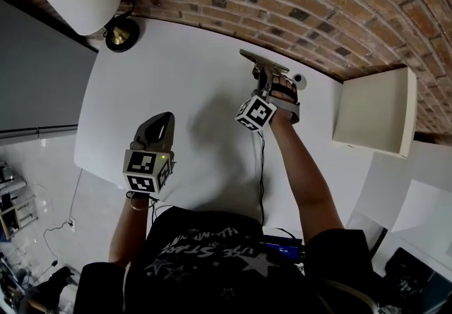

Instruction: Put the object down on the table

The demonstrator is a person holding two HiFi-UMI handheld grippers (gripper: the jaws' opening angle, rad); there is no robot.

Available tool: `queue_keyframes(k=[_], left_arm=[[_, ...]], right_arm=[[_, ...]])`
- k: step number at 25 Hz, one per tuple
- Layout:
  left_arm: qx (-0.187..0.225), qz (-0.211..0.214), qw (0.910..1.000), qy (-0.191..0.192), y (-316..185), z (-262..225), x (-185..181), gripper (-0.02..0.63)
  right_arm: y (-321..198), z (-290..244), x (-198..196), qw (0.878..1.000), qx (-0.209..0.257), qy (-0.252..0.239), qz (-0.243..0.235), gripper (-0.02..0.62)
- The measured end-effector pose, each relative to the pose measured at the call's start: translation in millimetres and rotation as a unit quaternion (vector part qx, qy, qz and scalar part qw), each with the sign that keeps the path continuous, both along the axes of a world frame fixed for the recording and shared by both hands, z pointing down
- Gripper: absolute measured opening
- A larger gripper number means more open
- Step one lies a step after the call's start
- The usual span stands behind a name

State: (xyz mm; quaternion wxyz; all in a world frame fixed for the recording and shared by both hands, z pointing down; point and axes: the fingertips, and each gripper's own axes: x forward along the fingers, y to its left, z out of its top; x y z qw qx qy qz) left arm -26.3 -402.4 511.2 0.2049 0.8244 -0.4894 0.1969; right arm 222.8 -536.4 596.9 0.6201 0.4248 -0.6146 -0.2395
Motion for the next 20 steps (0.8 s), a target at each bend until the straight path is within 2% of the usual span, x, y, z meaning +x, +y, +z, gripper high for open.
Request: queue_keyframes(k=[8,20], left_arm=[[0.026,0.019,0.9994,0.011,9.4,-19.0,-3.6,0.021],[0.072,0.054,0.9948,0.049,63.7,-61.7,-22.1,0.021]], right_arm=[[21.0,-16.2,0.6,1.000,0.007,-0.007,0.019,0.081],[101.5,-90.7,-13.4,0.993,0.072,-0.047,0.076,0.072]])
